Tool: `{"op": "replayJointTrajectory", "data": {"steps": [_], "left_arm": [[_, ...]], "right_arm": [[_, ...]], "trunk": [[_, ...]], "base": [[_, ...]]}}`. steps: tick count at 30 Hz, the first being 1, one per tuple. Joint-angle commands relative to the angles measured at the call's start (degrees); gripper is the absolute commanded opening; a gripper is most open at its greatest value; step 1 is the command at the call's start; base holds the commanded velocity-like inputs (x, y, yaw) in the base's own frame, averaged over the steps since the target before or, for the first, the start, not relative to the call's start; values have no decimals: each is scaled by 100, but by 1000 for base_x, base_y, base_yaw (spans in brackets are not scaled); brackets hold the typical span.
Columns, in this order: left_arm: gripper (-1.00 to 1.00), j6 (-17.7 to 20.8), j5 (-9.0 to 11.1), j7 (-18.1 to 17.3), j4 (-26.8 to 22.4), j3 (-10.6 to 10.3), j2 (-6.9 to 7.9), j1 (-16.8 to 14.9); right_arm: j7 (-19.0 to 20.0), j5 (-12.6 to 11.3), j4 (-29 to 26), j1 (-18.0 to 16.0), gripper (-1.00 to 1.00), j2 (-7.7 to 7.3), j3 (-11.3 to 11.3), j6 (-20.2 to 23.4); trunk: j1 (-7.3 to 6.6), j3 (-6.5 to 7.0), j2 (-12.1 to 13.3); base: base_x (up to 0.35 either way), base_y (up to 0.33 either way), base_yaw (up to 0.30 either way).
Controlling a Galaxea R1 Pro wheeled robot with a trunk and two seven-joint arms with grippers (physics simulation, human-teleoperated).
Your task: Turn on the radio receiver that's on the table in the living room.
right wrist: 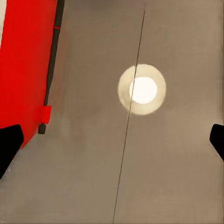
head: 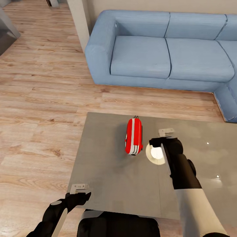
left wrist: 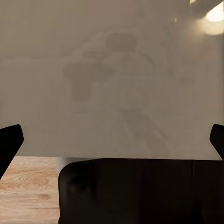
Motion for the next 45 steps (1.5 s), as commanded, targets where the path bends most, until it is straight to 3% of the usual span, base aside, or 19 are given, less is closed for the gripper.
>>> {"op": "replayJointTrajectory", "data": {"steps": [1,21,23,27,29,37,45], "left_arm": [[100,1,-1,0,-5,0,0,0],[100,1,-9,0,-9,0,-9,0],[100,1,-9,0,-9,0,-9,0],[100,1,-8,0,-9,0,-7,0],[100,1,-8,0,-9,0,-3,0],[100,1,-5,0,-9,0,-1,0],[100,1,-2,0,-9,0,-1,0]], "right_arm": [[0,1,-2,-83,100,18,0,46],[-1,2,-520,-304,100,55,0,238],[-1,0,-519,-380,100,104,3,238],[-16,36,-514,-511,100,458,7,238],[-34,38,-482,-554,100,548,8,238],[-74,16,-387,-749,100,605,55,238],[-111,40,112,-834,100,605,223,238]], "trunk": [[0,0,0],[0,0,0],[0,0,0],[0,0,0],[0,0,0],[0,0,0],[0,0,0]], "base": [[0,0,0],[0,0,0],[0,0,0],[0,0,0],[0,0,0],[0,0,0],[0,0,0]]}}
